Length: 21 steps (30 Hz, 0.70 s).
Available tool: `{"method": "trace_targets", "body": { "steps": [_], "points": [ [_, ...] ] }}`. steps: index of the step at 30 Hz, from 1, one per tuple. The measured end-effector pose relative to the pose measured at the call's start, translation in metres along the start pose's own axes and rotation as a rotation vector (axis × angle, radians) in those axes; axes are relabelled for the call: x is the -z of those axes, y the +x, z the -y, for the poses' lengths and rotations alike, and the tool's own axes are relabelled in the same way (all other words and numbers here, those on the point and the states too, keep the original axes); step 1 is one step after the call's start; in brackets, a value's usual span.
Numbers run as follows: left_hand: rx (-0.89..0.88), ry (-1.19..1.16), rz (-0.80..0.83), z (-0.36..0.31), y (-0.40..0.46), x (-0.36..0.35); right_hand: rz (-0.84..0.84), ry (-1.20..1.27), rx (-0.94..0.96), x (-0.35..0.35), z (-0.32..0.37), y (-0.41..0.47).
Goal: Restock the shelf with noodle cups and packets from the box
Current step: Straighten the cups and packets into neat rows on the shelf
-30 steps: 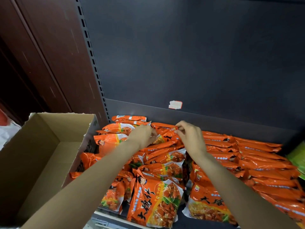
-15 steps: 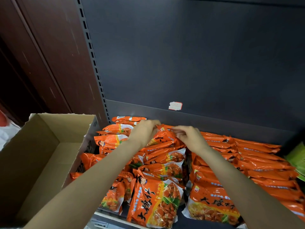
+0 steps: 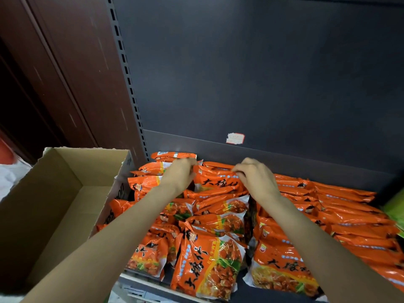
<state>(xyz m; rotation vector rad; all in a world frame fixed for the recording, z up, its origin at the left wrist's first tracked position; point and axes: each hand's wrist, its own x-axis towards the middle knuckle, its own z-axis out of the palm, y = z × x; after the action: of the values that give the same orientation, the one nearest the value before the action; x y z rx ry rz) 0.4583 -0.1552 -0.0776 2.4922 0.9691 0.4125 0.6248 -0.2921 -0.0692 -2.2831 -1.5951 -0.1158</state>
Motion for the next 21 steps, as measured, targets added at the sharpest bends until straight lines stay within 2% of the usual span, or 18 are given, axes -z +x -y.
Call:
{"method": "trace_targets", "body": {
  "steps": [5,9,12,16,19,21],
  "points": [
    [-0.112,0.069,0.122,-0.002,-0.005,-0.001,0.248,-0.047,-0.063,-0.017,0.000,-0.002],
    [-0.132,0.103,0.187,0.006,-0.010,0.000,0.263,0.060,-0.063,-0.010,-0.002,-0.001],
    [-0.110,0.099,0.256,0.012,-0.014,0.005,0.306,0.040,-0.034,-0.005,-0.004,-0.004],
    [-0.059,0.300,0.375,0.010,-0.012,0.002,0.235,-0.047,-0.039,-0.009,-0.002,-0.004],
    [-0.040,0.345,0.311,0.001,-0.008,-0.004,0.185,-0.129,-0.066,-0.008,-0.002,-0.004],
    [-0.058,0.345,0.193,-0.006,-0.004,-0.005,0.138,-0.186,-0.071,-0.006,-0.006,-0.008]
  ]
}}
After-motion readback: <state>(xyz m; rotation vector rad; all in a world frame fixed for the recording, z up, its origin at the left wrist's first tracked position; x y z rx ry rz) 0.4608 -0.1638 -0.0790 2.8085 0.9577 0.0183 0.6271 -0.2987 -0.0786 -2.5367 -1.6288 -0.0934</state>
